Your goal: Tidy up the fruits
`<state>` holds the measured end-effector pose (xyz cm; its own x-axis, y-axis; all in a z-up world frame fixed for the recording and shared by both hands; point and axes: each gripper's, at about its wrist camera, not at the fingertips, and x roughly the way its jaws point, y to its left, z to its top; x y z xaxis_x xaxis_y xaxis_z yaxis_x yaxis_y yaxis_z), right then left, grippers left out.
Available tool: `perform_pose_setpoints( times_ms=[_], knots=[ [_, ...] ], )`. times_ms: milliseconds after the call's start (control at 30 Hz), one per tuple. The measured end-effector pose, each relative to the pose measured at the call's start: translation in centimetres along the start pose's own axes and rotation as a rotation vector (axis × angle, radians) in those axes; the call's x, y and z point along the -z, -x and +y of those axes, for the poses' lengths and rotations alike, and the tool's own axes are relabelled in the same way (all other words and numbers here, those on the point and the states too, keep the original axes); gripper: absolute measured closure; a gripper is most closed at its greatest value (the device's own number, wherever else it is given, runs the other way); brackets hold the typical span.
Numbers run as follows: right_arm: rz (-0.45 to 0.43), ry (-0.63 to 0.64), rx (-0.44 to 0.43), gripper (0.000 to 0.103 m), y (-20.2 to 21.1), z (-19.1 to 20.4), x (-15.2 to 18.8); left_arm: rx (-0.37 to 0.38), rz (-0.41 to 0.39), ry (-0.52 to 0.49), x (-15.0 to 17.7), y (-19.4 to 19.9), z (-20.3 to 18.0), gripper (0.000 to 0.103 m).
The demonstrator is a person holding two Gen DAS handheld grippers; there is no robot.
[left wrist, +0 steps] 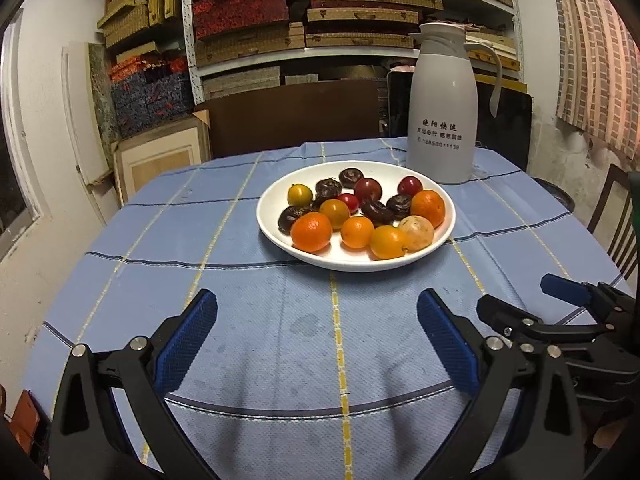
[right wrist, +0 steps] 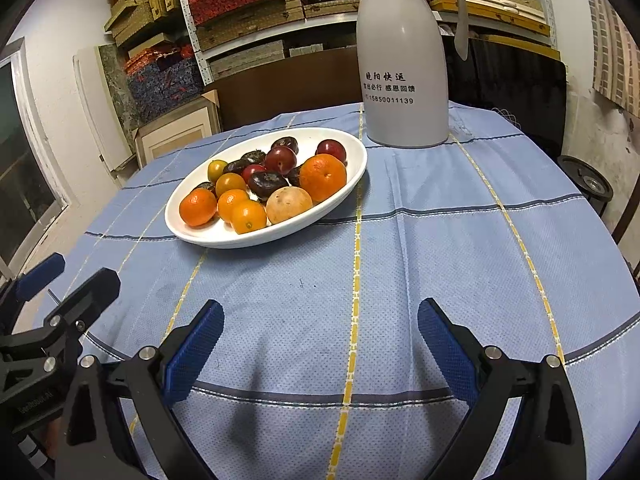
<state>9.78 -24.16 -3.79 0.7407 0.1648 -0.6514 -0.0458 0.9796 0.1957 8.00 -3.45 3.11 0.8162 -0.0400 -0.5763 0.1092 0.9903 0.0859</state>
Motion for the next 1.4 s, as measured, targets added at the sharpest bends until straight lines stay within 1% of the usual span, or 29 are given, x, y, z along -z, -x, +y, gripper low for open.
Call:
perform_pose_setpoints(
  times_ms=[33,167,567,1400],
  knots=[
    [-0.001,-0.001,-0.001,0.005,0.0,0.03,0.02,0.012,0.008,0.007,-0.06,-0.15,0.11,0.005],
    [0.001,0.003,0.0,0.005,-0.05,0.11,0.07,0.012,0.023,0.025,-0.06,-0.39,0.43,0.005],
    [-0.001,0.003,0.0,0.005,0.02,0.14,0.02,0.005,0.032,0.03,0.07,-0.6,0.6,0.005],
    [0.002,0.003,0.001,0.005,0.02,0.09,-0.03,0.015,0.049,0.038,0.17,-0.93,0.74,0.005]
  ],
)
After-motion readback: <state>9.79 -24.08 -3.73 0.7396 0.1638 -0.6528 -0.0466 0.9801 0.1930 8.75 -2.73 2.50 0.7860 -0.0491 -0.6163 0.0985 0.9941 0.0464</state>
